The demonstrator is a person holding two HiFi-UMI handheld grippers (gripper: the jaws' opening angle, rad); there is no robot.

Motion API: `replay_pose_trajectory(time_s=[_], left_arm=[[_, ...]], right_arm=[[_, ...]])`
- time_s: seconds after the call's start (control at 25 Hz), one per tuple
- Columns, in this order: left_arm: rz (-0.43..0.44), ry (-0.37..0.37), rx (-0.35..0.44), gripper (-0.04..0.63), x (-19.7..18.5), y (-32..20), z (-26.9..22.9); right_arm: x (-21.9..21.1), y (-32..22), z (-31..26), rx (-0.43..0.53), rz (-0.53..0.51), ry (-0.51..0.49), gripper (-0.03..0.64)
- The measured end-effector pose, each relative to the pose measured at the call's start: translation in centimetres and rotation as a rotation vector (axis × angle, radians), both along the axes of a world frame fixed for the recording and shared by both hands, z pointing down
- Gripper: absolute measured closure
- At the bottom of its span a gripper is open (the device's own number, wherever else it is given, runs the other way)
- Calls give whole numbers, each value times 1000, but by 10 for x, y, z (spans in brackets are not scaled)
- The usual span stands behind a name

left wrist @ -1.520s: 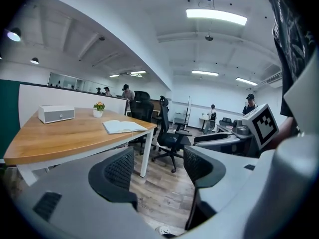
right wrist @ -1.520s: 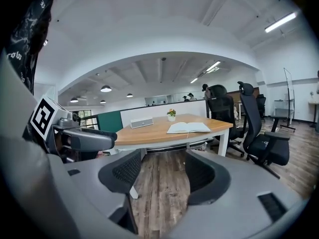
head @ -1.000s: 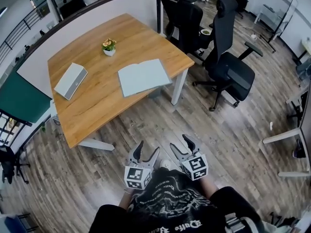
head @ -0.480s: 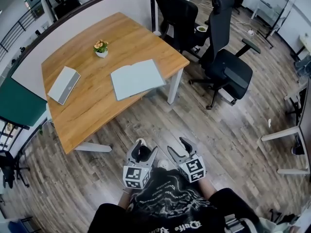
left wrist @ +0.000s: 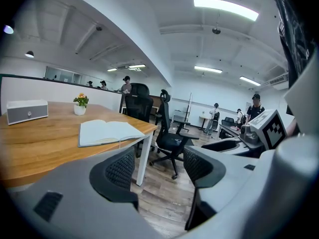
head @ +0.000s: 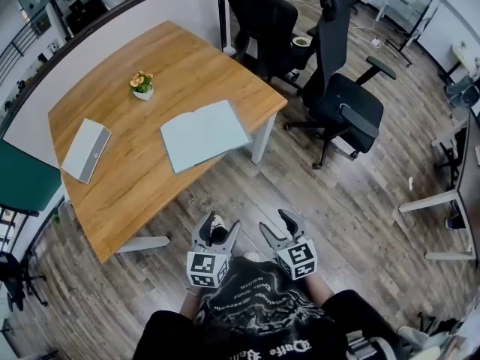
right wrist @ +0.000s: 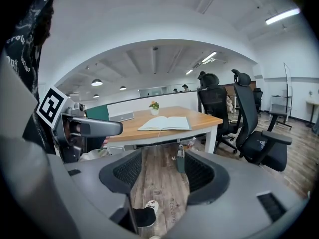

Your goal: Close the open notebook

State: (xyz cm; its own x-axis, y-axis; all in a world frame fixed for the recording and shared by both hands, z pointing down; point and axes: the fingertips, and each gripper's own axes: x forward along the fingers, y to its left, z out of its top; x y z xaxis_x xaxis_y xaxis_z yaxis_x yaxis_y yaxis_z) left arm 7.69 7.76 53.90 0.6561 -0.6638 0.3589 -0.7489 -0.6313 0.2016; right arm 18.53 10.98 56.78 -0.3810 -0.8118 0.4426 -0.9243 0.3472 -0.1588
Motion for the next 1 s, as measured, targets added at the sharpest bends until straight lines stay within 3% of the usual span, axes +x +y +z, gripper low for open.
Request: replay_pose_trajectory(time_s=[0.56,1.0], left_arm=[[109,0,10,281,-16,-142,-5],[198,-22,23,281,-39,-212,4]], right_arm=[[-13,-129,-10,14,147,4,364],[-33,-192,2,3,242,27,380]])
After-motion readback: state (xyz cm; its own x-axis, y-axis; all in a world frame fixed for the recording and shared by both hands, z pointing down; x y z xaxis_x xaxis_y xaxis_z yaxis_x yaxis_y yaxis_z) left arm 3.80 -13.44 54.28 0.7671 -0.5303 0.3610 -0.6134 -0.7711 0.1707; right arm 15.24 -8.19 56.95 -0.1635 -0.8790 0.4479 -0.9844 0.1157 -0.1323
